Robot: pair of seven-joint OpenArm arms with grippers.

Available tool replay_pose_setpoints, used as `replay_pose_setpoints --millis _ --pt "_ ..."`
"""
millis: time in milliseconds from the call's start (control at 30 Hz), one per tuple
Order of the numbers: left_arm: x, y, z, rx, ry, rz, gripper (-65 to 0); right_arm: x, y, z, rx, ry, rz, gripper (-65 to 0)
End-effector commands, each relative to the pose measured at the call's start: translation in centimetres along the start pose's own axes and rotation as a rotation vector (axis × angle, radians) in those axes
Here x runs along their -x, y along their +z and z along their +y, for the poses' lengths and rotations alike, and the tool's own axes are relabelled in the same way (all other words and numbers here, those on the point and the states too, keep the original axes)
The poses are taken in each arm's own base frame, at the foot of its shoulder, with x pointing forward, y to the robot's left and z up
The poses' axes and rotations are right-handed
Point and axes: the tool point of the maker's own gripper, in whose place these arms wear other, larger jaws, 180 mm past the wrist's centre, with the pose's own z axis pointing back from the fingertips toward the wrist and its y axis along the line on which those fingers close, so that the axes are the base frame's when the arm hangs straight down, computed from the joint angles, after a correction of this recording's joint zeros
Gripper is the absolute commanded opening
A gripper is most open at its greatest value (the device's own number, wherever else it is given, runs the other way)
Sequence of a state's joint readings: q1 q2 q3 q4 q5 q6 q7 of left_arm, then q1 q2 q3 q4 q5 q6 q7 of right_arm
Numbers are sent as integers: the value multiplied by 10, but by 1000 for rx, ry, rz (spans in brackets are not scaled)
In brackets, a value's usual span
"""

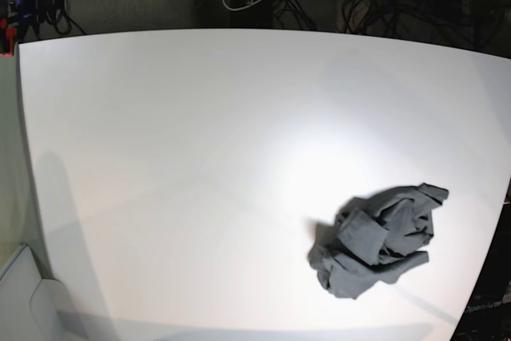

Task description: Layout the t-shirt on the table in an organized manner, then fold the t-shirt properly

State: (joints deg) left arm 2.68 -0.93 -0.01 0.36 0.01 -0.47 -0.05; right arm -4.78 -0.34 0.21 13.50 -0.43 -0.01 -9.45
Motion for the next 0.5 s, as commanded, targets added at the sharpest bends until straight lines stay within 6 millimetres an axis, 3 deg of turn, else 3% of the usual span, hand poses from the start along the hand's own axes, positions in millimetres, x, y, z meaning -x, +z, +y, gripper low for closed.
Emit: replay_pose_setpoints --millis 0,100,467 --pt "-1 0 -1 4 -5 0 -647 0 0 3 -8 0 2 -650" --pt "-15 0 -2 5 -5 -40 -647 1 0 3 -8 0 3 -650" --pt "-4 5 -3 9 -7 -28 -647 14 1 1 -6 2 -3 -650"
